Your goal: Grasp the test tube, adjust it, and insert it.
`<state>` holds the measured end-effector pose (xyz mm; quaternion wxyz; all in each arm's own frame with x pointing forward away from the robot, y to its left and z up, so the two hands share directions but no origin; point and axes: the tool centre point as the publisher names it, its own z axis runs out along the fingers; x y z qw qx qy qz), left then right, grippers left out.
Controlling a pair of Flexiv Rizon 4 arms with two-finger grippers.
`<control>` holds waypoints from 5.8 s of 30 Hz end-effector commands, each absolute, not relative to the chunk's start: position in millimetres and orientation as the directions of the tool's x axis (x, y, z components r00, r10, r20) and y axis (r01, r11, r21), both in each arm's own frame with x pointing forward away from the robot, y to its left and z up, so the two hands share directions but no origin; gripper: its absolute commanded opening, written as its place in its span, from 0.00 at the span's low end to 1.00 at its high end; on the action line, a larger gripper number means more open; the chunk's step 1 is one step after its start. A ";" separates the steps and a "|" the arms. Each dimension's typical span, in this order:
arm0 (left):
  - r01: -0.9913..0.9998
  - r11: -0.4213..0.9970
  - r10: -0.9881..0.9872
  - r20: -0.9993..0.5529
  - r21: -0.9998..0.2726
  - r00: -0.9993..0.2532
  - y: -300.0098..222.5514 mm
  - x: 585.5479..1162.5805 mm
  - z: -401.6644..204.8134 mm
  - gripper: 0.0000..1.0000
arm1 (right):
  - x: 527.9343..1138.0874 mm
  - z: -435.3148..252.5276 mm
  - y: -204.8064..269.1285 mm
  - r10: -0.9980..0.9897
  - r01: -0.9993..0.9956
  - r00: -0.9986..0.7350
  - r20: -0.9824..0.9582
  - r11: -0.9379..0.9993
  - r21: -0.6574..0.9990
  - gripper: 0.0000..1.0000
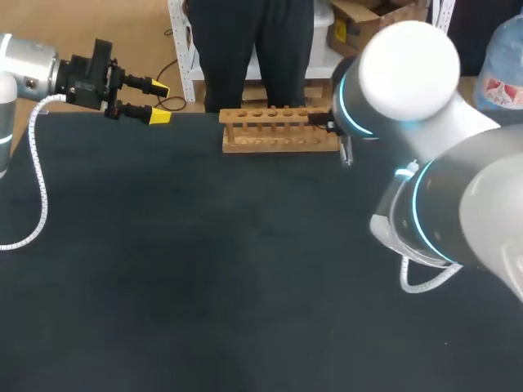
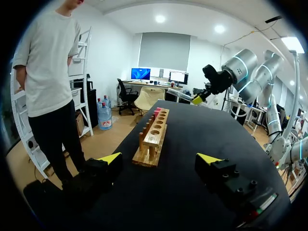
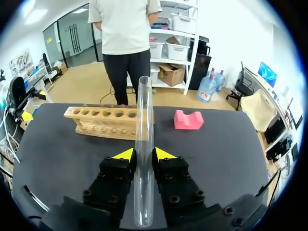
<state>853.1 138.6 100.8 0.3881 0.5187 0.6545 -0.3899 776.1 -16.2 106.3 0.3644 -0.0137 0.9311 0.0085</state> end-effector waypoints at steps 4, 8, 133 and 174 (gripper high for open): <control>0.981 0.165 0.376 -0.913 -0.103 -0.159 138.1 850.1 100.7 1.00 | 798.8 99.3 7.3 -0.040 -0.052 -0.740 -0.672 0.999 -0.002 0.00; 0.981 0.165 0.376 -0.913 -0.103 -0.159 138.1 850.1 100.7 1.00 | 803.2 96.0 19.2 -0.048 -0.067 -0.743 -0.668 0.998 0.002 0.00; 0.981 0.165 0.376 -0.913 -0.103 -0.159 138.1 850.1 100.7 1.00 | 770.5 127.6 5.4 0.036 -0.034 -0.701 -0.712 0.996 0.084 0.00; 0.981 0.165 0.376 -0.913 -0.103 -0.159 138.1 850.1 100.7 1.00 | 769.1 127.1 5.3 0.028 -0.043 -0.709 -0.704 0.996 0.084 0.00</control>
